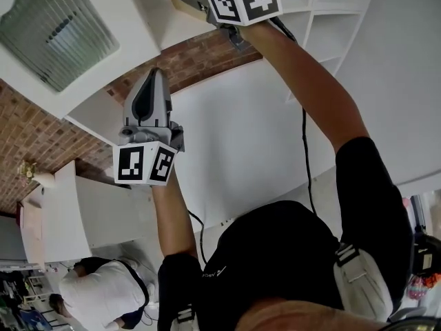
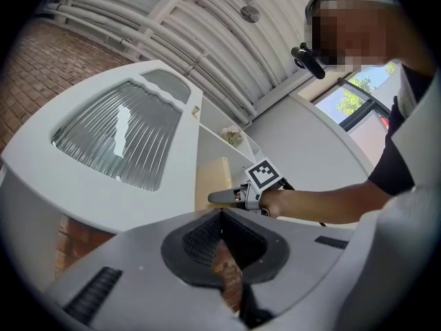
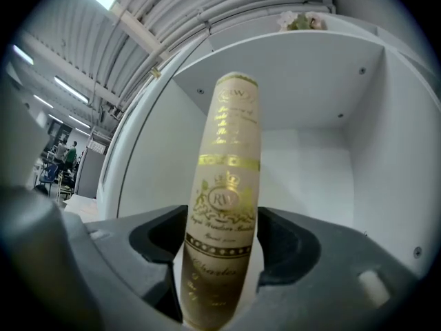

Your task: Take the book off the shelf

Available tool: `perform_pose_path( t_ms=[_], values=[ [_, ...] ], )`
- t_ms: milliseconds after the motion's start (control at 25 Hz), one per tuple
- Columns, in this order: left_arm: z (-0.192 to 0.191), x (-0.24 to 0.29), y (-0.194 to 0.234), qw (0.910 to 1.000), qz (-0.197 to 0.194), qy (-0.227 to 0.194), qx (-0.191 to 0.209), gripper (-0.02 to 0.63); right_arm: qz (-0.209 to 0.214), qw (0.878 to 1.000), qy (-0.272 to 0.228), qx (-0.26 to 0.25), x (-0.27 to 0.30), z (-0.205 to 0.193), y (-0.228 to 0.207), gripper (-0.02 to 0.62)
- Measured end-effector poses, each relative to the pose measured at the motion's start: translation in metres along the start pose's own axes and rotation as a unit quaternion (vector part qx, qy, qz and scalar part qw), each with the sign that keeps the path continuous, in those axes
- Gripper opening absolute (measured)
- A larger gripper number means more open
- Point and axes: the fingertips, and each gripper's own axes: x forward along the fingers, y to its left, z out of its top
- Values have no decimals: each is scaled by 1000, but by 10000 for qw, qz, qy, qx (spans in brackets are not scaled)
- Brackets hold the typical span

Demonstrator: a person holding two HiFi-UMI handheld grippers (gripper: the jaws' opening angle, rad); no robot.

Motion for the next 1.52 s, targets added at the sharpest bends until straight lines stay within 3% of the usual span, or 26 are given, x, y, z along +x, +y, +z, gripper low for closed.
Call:
perform_pose_path(
  t_ms=[200,400,680,1200,1520],
  values=[
    [2,-5,8,10000,62,-15,-13,-2,-30,9999,157,-49,15,-1,2,288],
    [2,-12,11,9999,109,-3,-12,-2,-120,9997,197,35,19,-3,-1,229],
    [6,-17,7,9999,98,28,15,-2,-93,9999,-119,33,4,4,2,212],
    [24,-30,-24,9998,68,-76,157,-2,350,9938,-1046,166,-118,37,33,212],
    [24,-45,-57,9997,89,-229,51,-2,489,9879,-1375,518,-197,-9,56,212]
  ],
)
